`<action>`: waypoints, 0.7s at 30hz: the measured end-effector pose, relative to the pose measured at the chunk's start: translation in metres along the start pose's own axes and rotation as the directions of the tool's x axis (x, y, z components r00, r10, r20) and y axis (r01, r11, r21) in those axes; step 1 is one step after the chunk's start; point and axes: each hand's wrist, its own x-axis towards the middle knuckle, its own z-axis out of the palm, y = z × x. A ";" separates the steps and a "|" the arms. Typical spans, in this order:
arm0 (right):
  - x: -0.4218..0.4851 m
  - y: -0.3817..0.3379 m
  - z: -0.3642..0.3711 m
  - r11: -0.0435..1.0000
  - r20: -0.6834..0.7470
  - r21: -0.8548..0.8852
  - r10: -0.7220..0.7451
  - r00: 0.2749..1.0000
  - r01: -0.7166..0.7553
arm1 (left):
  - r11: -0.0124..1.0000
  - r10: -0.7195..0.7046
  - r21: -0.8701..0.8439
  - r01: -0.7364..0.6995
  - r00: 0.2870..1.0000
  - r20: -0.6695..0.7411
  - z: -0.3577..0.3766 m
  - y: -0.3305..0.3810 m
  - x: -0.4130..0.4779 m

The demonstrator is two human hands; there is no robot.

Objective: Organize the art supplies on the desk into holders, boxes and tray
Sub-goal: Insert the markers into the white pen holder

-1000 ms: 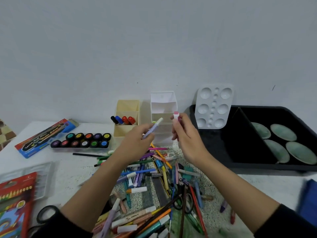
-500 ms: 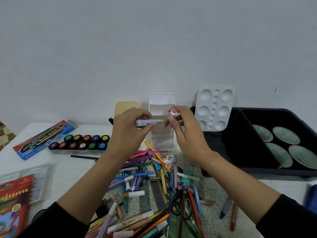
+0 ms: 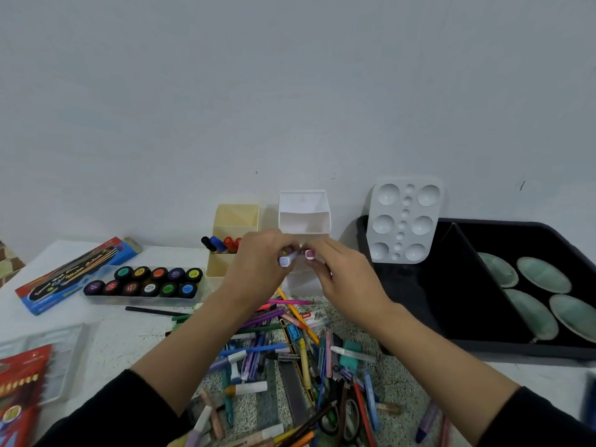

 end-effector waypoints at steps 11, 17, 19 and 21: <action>0.003 0.006 0.006 0.995 0.062 -0.055 0.088 0.994 -0.084 | 0.998 -0.046 -0.032 0.046 0.999 0.005 -0.005 0.001 -0.010; 0.003 0.007 0.006 0.994 0.080 -0.040 0.107 0.991 -0.104 | 0.936 -0.262 -0.215 0.278 0.960 0.101 -0.011 -0.014 -0.037; 0.003 0.006 0.007 0.994 0.091 -0.035 0.108 0.990 -0.105 | 0.911 -0.277 -0.264 0.317 0.944 0.179 -0.009 -0.015 -0.040; 0.004 0.005 0.007 0.994 0.094 -0.028 0.110 0.989 -0.108 | 0.909 -0.257 -0.272 0.316 0.938 0.233 -0.003 -0.014 -0.038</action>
